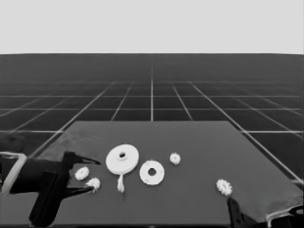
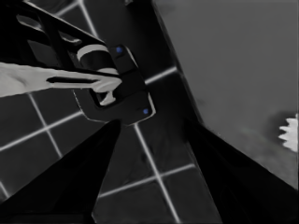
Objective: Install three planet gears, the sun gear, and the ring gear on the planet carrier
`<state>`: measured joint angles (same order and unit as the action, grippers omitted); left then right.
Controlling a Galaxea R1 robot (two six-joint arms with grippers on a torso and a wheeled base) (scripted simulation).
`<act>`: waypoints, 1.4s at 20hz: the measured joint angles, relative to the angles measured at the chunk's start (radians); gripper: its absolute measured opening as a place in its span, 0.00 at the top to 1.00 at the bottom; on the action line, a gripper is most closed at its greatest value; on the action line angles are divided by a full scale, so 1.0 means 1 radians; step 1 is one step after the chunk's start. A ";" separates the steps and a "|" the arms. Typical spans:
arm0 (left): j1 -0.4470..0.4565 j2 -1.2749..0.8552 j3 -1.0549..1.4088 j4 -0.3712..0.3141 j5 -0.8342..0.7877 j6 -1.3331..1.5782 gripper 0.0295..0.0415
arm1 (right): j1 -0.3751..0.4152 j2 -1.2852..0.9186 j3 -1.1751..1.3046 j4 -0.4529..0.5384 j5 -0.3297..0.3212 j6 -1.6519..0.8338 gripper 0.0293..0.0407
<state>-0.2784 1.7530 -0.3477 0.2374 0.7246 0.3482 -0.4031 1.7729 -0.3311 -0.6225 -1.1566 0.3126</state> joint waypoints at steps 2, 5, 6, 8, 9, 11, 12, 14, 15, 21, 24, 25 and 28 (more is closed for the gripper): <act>-0.042 0.001 -0.046 0.047 -0.031 0.002 0.84 | 0.032 -0.009 -0.037 -0.049 -0.015 0.002 0.62; -0.003 0.086 -0.369 0.080 0.598 -0.846 0.09 | 0.045 -0.013 -0.052 -0.070 -0.022 0.003 0.21; 0.011 0.192 -0.556 -0.055 0.730 -1.004 0.15 | 0.047 -0.013 -0.054 -0.072 -0.023 0.003 0.20; 0.036 0.305 -0.808 -0.199 0.823 -1.106 0.23 | 0.048 -0.013 -0.055 -0.074 -0.023 0.003 0.19; 0.043 0.334 -0.878 -0.230 0.843 -1.121 0.24 | 0.048 -0.014 -0.055 -0.075 -0.023 0.003 0.19; 0.049 0.365 -0.953 -0.258 0.862 -1.129 0.25 | 0.048 -0.014 -0.056 -0.075 -0.023 0.003 0.19; 0.051 0.372 -0.972 -0.264 0.866 -1.130 0.25 | 0.048 -0.014 -0.056 -0.075 -0.023 0.003 0.19; 0.205 0.376 -0.981 -0.138 0.743 -1.132 0.25 | 0.048 -0.014 -0.056 -0.075 -0.023 0.003 0.19; 0.333 0.398 -1.023 -0.063 0.666 -1.126 0.25 | 0.048 -0.014 -0.056 -0.075 -0.023 0.003 0.19; 0.472 0.472 -1.162 0.010 0.562 -1.091 0.27 | 0.048 -0.014 -0.056 -0.075 -0.023 0.003 0.19; 0.475 0.474 -1.168 0.012 0.559 -1.088 0.56 | 0.048 -0.014 -0.056 -0.075 -0.023 0.003 0.19; 0.476 0.475 -1.170 0.013 0.557 -1.088 0.86 | 0.048 -0.014 -0.056 -0.075 -0.023 0.003 0.19; 0.477 0.476 -1.172 0.014 0.556 -1.088 0.86 | 0.048 -0.014 -0.056 -0.075 -0.023 0.003 0.19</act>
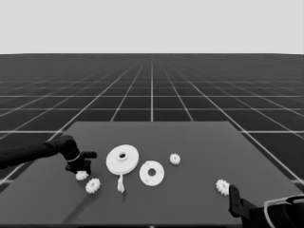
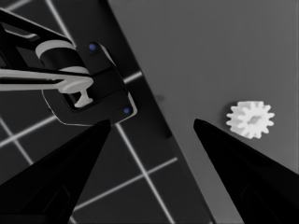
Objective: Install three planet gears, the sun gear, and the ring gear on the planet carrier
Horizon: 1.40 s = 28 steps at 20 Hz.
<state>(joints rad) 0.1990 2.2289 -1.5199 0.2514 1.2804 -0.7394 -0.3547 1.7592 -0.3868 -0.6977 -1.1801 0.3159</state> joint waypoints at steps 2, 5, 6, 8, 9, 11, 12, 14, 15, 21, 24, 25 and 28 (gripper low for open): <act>0.001 0.001 -0.001 0.001 -0.001 0.000 0.86 | 0.000 0.000 0.000 0.000 0.000 0.000 0.19; 0.002 0.001 -0.002 0.001 -0.001 0.000 0.86 | 0.000 0.000 0.000 0.000 0.000 0.000 0.19; -0.120 -0.079 0.157 -0.086 0.131 -0.045 0.86 | 0.000 0.000 0.000 0.000 0.000 0.000 0.19; -0.324 -0.108 0.205 -0.216 0.253 -0.053 0.86 | 0.000 0.000 0.000 0.000 0.000 0.000 0.19; -0.368 -0.104 0.196 -0.246 0.279 -0.050 0.86 | 0.000 0.000 0.000 0.000 0.000 0.000 0.19; -0.406 -0.096 0.181 -0.273 0.304 -0.045 0.86 | 0.000 0.000 0.000 0.000 0.000 0.000 0.19; -0.414 -0.094 0.177 -0.278 0.309 -0.044 0.86 | 0.000 0.000 0.000 0.000 0.000 0.000 0.19; -0.421 -0.092 0.173 -0.284 0.314 -0.043 0.86 | 0.000 0.000 0.000 0.000 0.000 0.000 0.19; -0.422 -0.092 0.172 -0.285 0.315 -0.042 0.86 | 0.000 0.000 0.000 0.000 0.000 0.000 0.19; -0.426 0.653 0.230 -0.301 0.289 -0.843 0.86 | 0.000 0.000 0.000 0.000 0.000 0.000 0.19; -0.426 0.692 0.184 -0.300 0.289 -0.836 0.86 | 0.000 0.000 0.000 0.000 0.000 0.000 0.19; -0.426 0.696 0.179 -0.300 0.290 -0.835 0.86 | 0.000 0.000 0.000 0.000 0.000 0.000 0.19; -0.092 0.708 0.115 0.036 0.282 -0.789 0.86 | 0.000 0.000 0.000 0.000 0.000 0.000 0.19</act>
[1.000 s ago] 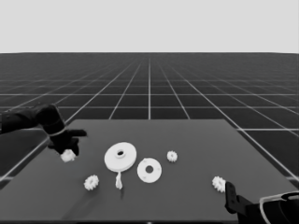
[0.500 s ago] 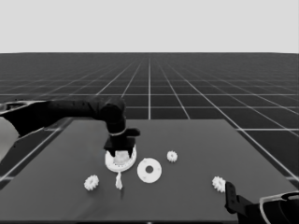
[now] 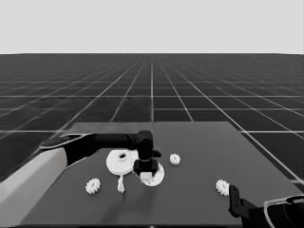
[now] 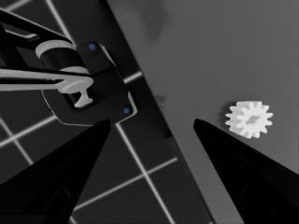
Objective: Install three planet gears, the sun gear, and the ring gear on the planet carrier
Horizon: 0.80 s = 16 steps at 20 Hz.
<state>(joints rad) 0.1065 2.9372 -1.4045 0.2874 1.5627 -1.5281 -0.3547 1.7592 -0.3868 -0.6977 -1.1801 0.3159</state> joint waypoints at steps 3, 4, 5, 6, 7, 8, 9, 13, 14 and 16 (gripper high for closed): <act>0.065 0.012 -0.060 0.059 -0.020 0.042 0.86 | 0.000 0.000 0.000 0.000 0.000 0.000 0.19; 0.070 0.014 -0.066 0.065 -0.022 0.047 0.86 | 0.000 0.000 0.000 0.000 0.000 0.000 0.19; 0.073 0.014 -0.071 0.069 -0.024 0.050 0.86 | 0.000 0.000 0.000 0.000 0.000 0.000 0.19; 0.075 0.015 -0.073 0.071 -0.025 0.051 0.86 | 0.000 0.000 0.000 0.000 0.000 0.000 0.19; 0.076 0.015 -0.074 0.072 -0.026 0.052 0.86 | 0.000 0.000 0.000 0.000 0.000 0.000 0.19; 0.077 0.015 -0.075 0.073 -0.026 0.053 0.60 | 0.000 0.000 0.000 0.000 0.000 0.000 0.19; 0.077 0.016 -0.076 0.073 -0.026 0.053 0.37 | 0.000 0.000 0.000 0.000 0.000 0.000 0.19; 0.078 0.016 -0.076 0.074 -0.027 0.053 0.26 | 0.000 0.000 0.000 0.000 0.000 0.000 0.19; 0.078 0.016 -0.076 0.074 -0.027 0.053 0.26 | 0.000 0.000 0.000 0.000 0.000 0.000 0.19; 0.078 0.016 -0.076 0.074 -0.027 0.053 0.26 | 0.000 0.000 0.000 0.000 0.000 0.000 0.19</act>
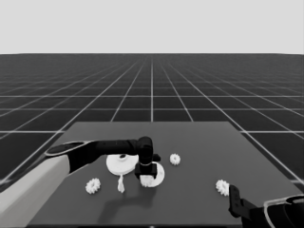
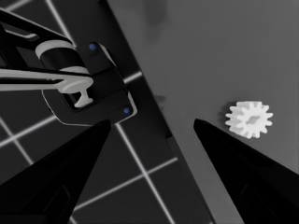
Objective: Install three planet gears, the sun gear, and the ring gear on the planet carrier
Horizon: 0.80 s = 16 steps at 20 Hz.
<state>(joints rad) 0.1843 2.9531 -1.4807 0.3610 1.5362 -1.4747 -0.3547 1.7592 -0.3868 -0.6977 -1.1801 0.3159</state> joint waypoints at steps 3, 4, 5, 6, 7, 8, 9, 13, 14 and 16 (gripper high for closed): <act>-0.240 -0.031 0.158 -0.252 0.050 -0.116 0.25 | 0.000 0.000 0.000 0.000 0.000 0.000 0.19; -0.315 -0.029 0.159 -0.318 0.044 -0.119 0.25 | 0.000 0.000 0.000 0.000 0.000 0.000 0.19; -0.357 -0.027 0.152 -0.356 0.039 -0.114 0.25 | 0.000 0.000 0.000 0.000 0.000 0.000 0.19; -0.381 -0.026 0.145 -0.378 0.036 -0.109 0.25 | 0.000 0.000 0.000 0.000 0.000 0.000 0.19; -0.394 -0.025 0.140 -0.391 0.035 -0.105 0.25 | 0.000 0.000 0.000 0.000 0.000 0.000 0.19; -0.401 -0.024 0.137 -0.399 0.035 -0.103 0.25 | 0.000 0.000 0.000 0.000 0.000 0.000 0.19; -0.406 -0.024 0.135 -0.403 0.034 -0.101 0.25 | 0.000 0.000 0.000 0.000 0.000 0.000 0.19; -0.413 -0.492 0.521 -0.411 0.038 0.016 0.25 | 0.000 0.000 0.000 0.000 0.000 0.000 0.19; -0.414 -0.627 0.531 -0.411 0.043 0.122 0.25 | 0.000 0.000 0.000 0.000 0.000 0.000 0.19; -0.416 -0.735 0.500 -0.410 0.049 0.245 0.25 | 0.000 0.000 0.000 0.000 0.000 0.000 0.19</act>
<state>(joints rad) -0.2313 2.2178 -0.9805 -0.0495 1.5851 -1.2296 -0.3547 1.7592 -0.3868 -0.6977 -1.1801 0.3159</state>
